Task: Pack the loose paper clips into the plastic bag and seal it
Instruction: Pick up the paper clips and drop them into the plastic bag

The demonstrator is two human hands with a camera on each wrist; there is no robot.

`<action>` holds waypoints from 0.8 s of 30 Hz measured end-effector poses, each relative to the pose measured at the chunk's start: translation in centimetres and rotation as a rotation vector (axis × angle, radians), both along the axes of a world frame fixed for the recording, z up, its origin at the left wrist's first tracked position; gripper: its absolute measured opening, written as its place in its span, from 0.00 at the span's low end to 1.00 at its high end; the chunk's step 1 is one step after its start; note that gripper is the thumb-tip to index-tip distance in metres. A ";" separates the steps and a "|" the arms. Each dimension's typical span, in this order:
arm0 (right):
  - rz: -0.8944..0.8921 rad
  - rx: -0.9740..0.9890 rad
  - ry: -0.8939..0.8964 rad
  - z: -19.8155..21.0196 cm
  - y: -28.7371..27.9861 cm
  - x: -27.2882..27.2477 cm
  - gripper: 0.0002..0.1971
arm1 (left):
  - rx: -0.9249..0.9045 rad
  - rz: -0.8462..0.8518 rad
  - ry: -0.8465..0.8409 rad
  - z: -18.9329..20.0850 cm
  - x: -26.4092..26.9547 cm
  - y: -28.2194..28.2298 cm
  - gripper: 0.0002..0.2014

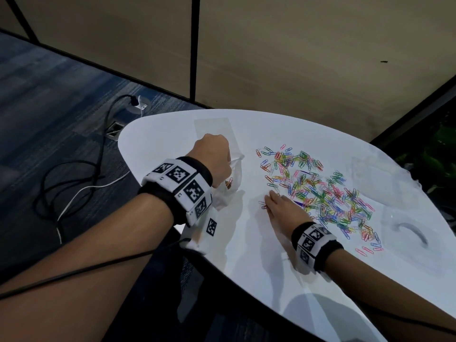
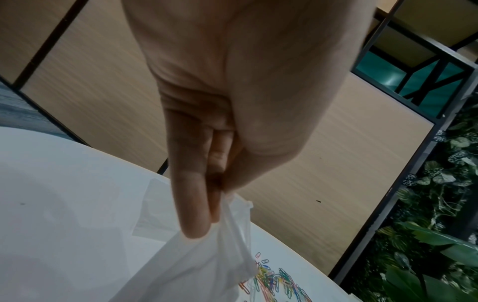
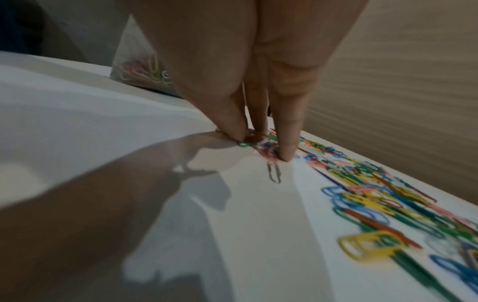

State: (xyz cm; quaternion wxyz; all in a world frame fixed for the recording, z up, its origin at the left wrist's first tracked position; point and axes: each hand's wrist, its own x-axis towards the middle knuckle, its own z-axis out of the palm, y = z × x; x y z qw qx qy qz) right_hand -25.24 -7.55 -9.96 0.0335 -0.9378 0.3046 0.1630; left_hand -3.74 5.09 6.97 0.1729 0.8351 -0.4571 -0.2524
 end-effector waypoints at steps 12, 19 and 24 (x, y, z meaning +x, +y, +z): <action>-0.812 0.405 -0.466 5.2 -4.4 -2.5 0.02 | 0.052 -0.070 -0.027 -0.1 -2.4 -1.3 0.12; -1.047 1.143 -1.060 10.1 -2.8 -1.2 0.09 | 0.070 -0.092 -0.014 -0.1 -3.6 -2.2 0.12; -0.964 1.429 -1.093 12.2 0.6 2.6 0.09 | 0.052 -0.071 -0.006 -0.2 -4.1 -2.7 0.11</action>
